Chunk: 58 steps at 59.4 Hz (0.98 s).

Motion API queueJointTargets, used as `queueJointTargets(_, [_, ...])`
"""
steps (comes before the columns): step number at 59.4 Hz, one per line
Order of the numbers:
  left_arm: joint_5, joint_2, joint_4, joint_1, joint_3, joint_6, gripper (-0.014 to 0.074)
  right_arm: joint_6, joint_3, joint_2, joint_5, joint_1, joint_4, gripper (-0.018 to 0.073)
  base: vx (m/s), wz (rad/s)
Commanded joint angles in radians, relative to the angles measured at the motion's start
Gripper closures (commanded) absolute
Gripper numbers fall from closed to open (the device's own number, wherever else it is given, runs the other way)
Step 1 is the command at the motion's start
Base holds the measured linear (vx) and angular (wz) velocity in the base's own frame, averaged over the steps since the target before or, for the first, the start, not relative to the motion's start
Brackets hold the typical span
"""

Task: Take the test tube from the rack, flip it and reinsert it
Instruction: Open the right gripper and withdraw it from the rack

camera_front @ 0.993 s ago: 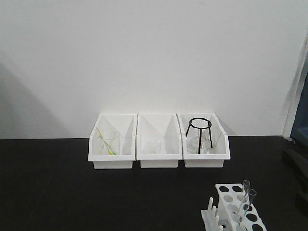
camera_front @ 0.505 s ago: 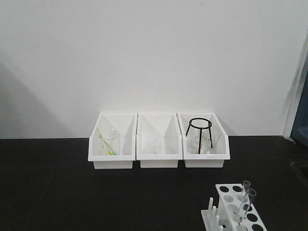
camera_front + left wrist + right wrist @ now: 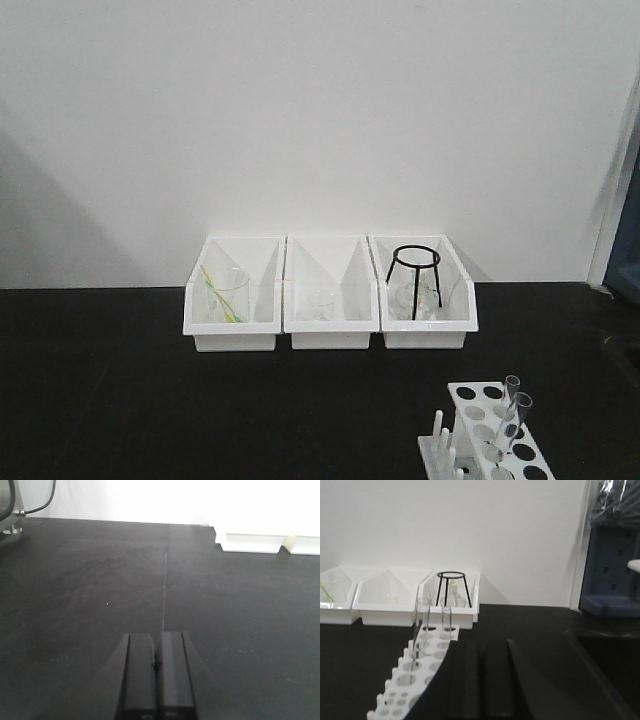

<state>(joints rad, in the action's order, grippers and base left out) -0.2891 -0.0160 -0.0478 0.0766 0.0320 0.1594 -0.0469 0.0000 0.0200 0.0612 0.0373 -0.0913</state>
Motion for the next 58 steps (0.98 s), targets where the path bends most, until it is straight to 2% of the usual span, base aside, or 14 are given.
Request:
queueJointTargets(1, [0.086,-0.011,0.004,-0.007,0.0,0.0,0.0603,0.01,0.016,-0.044,-0.028,-0.008,0.003,0.0572,0.0,0.0])
queueJointTargets(12, [0.086,-0.011,0.004,-0.007,0.0,0.0,0.0603,-0.007,0.032,-0.04,0.009,-0.005,0.004,0.0572,0.0,0.0])
queueJointTargets(58, [0.086,-0.011,0.004,-0.007,0.0,0.0,0.0603,-0.004,0.032,-0.04,0.011,-0.005,0.002,0.0571,0.0,0.0])
